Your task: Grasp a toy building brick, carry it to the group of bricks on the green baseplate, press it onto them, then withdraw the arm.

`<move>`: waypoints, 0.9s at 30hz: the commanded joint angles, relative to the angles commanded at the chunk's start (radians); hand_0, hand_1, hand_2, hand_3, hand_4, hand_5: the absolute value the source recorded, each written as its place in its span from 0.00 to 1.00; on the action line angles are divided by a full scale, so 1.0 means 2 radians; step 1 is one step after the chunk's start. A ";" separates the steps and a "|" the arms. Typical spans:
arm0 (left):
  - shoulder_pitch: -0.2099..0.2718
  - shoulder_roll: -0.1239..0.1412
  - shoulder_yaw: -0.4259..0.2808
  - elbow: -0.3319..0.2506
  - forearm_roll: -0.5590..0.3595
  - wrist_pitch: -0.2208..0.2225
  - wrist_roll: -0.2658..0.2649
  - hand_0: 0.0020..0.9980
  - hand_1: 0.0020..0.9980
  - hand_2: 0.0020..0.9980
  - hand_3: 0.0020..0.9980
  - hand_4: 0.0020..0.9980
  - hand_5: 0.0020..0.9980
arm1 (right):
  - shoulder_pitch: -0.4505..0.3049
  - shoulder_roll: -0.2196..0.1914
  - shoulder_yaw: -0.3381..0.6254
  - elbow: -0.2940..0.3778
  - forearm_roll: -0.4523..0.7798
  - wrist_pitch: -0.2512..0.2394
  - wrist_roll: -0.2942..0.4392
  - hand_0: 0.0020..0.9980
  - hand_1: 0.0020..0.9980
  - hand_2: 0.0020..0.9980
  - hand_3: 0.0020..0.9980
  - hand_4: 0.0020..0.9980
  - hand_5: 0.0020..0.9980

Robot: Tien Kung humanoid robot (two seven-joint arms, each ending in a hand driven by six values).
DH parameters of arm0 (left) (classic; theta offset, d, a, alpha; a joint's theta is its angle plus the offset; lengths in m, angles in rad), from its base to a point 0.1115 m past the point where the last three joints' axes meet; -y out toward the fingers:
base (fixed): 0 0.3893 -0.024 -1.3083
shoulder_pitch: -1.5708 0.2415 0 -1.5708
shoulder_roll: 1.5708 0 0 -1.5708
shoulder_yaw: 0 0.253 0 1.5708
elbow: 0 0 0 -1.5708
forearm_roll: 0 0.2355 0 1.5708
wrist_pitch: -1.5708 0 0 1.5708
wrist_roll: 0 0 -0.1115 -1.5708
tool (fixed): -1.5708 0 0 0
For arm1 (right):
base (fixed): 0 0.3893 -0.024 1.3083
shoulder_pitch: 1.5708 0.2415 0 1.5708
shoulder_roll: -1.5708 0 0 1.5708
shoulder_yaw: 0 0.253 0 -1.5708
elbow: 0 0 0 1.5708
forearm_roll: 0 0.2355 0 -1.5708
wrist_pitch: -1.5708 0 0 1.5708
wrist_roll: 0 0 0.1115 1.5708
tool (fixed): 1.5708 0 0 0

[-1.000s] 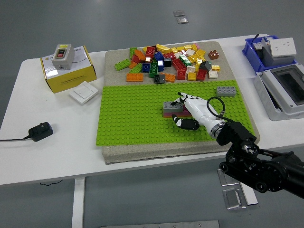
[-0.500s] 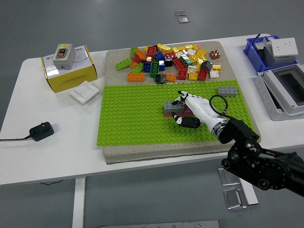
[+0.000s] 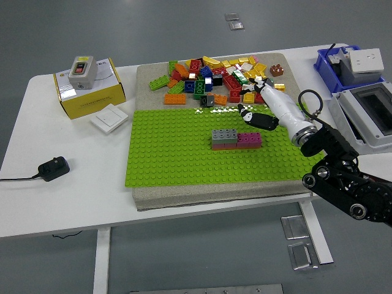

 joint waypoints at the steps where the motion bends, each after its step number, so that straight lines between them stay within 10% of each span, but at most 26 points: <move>1: 0.000 0.000 0.000 0.000 0.000 0.000 0.000 0.66 0.66 0.56 0.59 0.18 0.64 | 0.000 -0.009 0.006 -0.011 -0.014 0.004 -0.011 0.91 0.95 1.00 0.77 0.54 0.44; 6: 0.001 0.001 -0.003 0.000 0.001 0.001 0.003 0.66 0.66 0.56 0.59 0.18 0.64 | 0.008 -0.035 -0.001 -0.060 -0.067 0.025 -0.042 0.91 0.96 1.00 0.85 0.55 0.40; 16: -0.001 -0.001 0.005 0.000 -0.004 0.001 0.001 0.66 0.66 0.56 0.59 0.17 0.64 | 0.009 -0.014 -0.006 -0.141 -0.103 0.040 -0.051 0.92 0.97 1.00 0.89 0.56 0.36; 27: 0.004 0.004 0.005 0.000 -0.002 0.002 0.004 0.66 0.66 0.56 0.59 0.17 0.64 | -0.074 0.023 0.124 -0.062 -0.147 0.011 -0.039 0.90 0.90 0.91 0.83 0.53 0.39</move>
